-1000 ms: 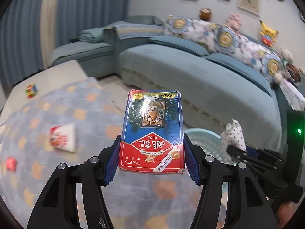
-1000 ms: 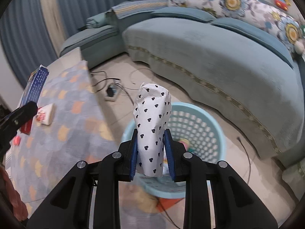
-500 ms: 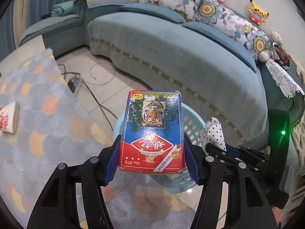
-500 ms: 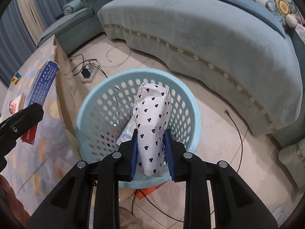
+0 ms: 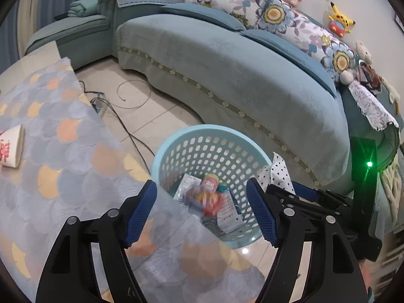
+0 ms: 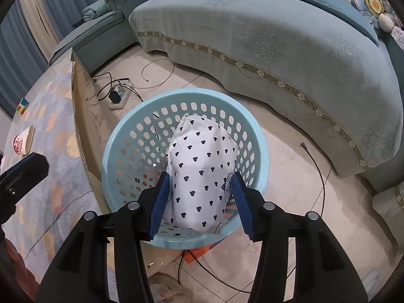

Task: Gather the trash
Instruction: 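Carry the card box and tissue pack over the basket and release both, then move both open grippers back over the table toward the pink bag and paper cup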

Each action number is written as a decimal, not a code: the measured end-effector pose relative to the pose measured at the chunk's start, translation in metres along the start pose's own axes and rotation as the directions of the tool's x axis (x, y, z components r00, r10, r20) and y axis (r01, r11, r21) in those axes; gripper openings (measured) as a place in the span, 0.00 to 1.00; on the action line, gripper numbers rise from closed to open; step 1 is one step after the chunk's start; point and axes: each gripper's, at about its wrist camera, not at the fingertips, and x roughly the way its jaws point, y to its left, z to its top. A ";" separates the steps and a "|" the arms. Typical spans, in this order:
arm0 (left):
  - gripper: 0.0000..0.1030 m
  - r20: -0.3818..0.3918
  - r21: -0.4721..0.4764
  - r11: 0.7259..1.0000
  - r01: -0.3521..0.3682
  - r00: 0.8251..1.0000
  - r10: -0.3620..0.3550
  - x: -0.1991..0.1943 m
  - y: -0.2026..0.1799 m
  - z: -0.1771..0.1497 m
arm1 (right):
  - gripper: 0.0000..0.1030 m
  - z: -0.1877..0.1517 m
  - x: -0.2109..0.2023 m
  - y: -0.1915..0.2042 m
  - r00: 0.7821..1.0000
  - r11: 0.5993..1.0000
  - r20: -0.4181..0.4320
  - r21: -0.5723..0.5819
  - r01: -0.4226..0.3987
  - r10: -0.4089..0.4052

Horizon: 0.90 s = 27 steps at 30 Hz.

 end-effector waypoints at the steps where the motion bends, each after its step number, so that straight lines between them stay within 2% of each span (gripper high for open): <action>1: 0.69 0.005 -0.004 1.000 0.000 1.000 0.000 -0.003 0.002 0.000 | 0.47 0.000 -0.001 0.001 1.000 1.000 0.002 0.000 -0.001 0.001; 4: 0.69 0.020 -0.023 1.000 0.007 1.000 -0.006 -0.013 0.010 -0.001 | 0.58 0.001 -0.006 0.005 1.000 1.000 0.012 -0.013 0.004 -0.004; 8: 0.69 0.039 -0.053 0.999 -0.004 0.999 0.006 -0.027 0.024 -0.004 | 0.66 0.002 -0.013 0.012 1.000 1.000 0.028 -0.026 0.006 -0.006; 13: 0.70 0.078 -0.101 0.994 -0.029 0.996 0.037 -0.055 0.048 -0.010 | 0.66 0.004 -0.021 0.023 0.999 0.999 0.043 -0.033 -0.010 0.011; 19: 0.70 0.142 -0.170 0.982 -0.078 0.984 0.103 -0.100 0.087 -0.017 | 0.66 0.005 -0.046 0.061 0.992 0.995 0.108 -0.083 -0.049 0.058; 22: 0.70 0.183 -0.211 0.969 -0.126 0.969 0.166 -0.129 0.112 -0.020 | 0.67 0.007 -0.061 0.087 0.984 0.988 0.149 -0.130 -0.079 0.098; 27: 0.72 0.235 -0.307 0.928 -0.214 0.927 0.291 -0.180 0.167 -0.030 | 0.68 0.010 -0.083 0.141 0.960 0.963 0.212 -0.234 -0.133 0.184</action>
